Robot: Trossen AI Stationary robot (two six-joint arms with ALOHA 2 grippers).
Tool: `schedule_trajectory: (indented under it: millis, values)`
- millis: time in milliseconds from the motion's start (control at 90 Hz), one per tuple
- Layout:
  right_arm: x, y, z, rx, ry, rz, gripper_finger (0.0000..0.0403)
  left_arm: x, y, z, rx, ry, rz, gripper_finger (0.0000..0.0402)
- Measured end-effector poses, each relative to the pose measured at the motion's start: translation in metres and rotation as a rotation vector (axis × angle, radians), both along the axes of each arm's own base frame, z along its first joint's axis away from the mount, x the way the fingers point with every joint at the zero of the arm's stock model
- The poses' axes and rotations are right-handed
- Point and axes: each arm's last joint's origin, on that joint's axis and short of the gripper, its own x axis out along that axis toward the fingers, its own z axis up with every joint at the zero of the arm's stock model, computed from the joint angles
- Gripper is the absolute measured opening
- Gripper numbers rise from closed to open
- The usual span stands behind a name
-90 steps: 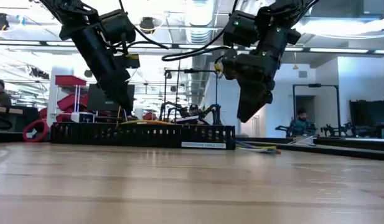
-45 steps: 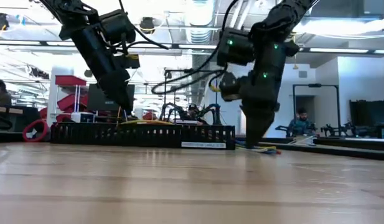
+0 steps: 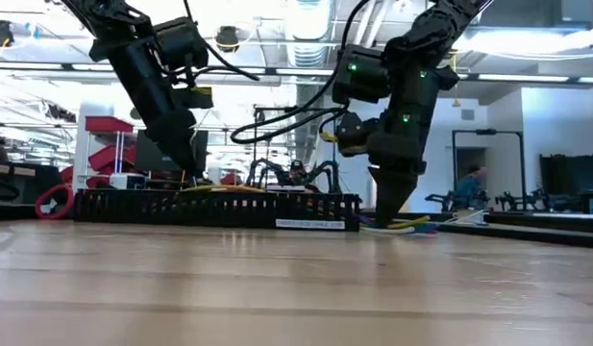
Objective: Ziptie cables
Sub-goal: Put the zip tied cable into the black cable duct
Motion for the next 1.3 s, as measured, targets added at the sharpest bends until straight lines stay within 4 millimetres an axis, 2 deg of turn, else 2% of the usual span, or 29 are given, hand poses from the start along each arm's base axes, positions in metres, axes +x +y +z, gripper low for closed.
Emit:
schedule_trajectory:
  millis: [111, 256, 389, 544, 833, 1133, 1222, 1300]
  values:
    - [0.002, -0.003, 0.003, -0.013, -0.006, 0.013, 0.0006, -0.005, 0.006, -0.001, 0.031, 0.032, 0.071, 0.0005]
    - [0.004, -0.005, 0.01, -0.026, 0.001, 0.04, 0.0002, -0.016, 0.016, -0.004, -0.009, 0.058, 0.196, 0.0002]
    - [0.002, -0.009, 0.012, -0.028, 0.029, 0.049, 0.0002, -0.028, 0.025, -0.009, -0.133, 0.064, 0.306, 0.0001]
    - [0.001, -0.013, 0.011, -0.032, 0.04, 0.051, 0.0001, -0.039, 0.025, -0.023, -0.212, 0.078, 0.368, 0.0001]
    - [0.0, -0.017, 0.012, -0.048, 0.041, 0.071, 0.0001, -0.046, 0.02, -0.04, -0.288, 0.068, 0.383, 0.0]
    - [0.0, -0.017, 0.012, -0.042, 0.042, 0.09, 0.0001, -0.032, 0.023, -0.034, -0.275, -0.071, 0.31, 0.0]
    - [-0.001, -0.018, 0.012, -0.04, 0.048, 0.09, 0.0001, -0.031, 0.024, -0.028, -0.266, -0.047, 0.299, 0.0]
    - [-0.002, -0.018, 0.011, -0.037, 0.062, 0.088, 0.0001, -0.035, 0.023, -0.021, -0.26, 0.045, 0.321, 0.0]
